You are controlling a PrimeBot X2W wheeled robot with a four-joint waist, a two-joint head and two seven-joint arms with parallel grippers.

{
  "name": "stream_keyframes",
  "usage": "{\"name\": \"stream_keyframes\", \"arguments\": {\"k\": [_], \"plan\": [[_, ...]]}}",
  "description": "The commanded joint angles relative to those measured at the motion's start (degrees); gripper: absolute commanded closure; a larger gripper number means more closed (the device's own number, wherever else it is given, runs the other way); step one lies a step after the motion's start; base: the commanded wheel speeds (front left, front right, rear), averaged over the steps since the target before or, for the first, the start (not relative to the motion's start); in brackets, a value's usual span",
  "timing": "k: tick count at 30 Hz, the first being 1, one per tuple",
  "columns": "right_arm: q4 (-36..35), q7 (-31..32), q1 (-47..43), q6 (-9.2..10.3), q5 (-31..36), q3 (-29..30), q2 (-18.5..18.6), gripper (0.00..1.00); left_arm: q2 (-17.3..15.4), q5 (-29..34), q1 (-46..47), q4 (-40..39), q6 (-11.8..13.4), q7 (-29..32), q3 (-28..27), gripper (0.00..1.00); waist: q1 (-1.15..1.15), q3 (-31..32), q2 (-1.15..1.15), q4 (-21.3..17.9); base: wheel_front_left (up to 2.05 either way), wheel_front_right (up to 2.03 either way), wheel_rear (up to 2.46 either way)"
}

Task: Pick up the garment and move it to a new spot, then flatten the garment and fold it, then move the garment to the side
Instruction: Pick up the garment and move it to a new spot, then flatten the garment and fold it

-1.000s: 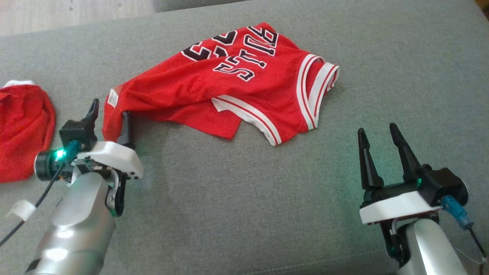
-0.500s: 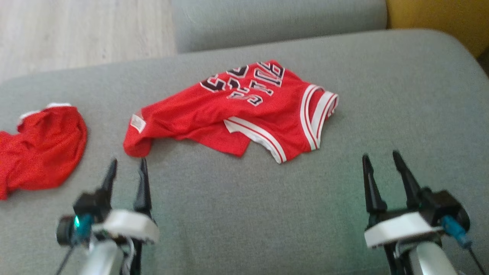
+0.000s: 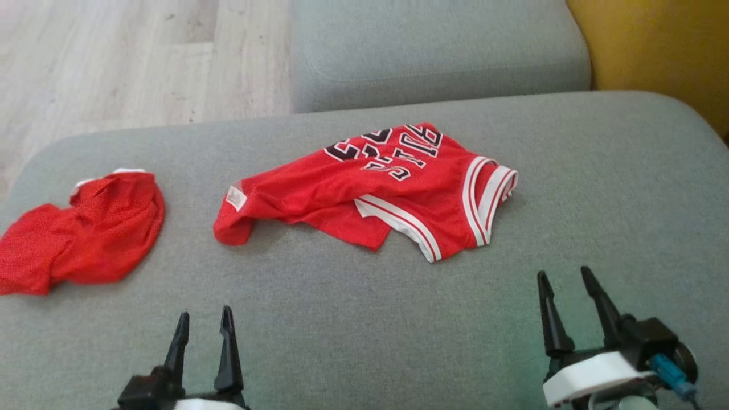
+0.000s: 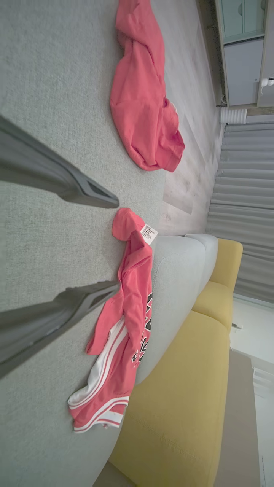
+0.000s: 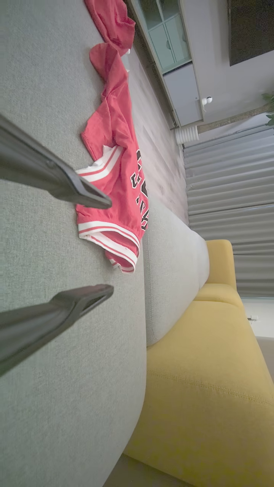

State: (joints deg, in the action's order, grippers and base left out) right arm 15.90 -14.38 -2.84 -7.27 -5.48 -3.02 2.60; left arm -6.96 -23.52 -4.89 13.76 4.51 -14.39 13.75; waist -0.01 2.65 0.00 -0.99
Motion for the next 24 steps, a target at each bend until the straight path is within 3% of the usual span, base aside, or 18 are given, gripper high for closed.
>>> {"name": "stream_keyframes", "arguments": {"k": [1, 24], "plan": [[-1.29, -0.62, 1.21, -0.22, 0.08, -1.54, 0.28, 0.00, -0.24, 0.86, 1.99, -2.12, -0.18, -0.61, -2.00, 0.00, 0.01, 0.14, 0.00, 0.25, 0.00, 0.00, 0.00], [2.38, -0.62, 2.03, -0.22, -0.66, -3.90, 0.28, 0.00, 0.55, 3.17, 2.19, 0.00, -1.66, -0.61, -2.74, 0.00, 0.01, 0.32, 0.00, 1.88, 0.00, 0.00, 0.00]]}}
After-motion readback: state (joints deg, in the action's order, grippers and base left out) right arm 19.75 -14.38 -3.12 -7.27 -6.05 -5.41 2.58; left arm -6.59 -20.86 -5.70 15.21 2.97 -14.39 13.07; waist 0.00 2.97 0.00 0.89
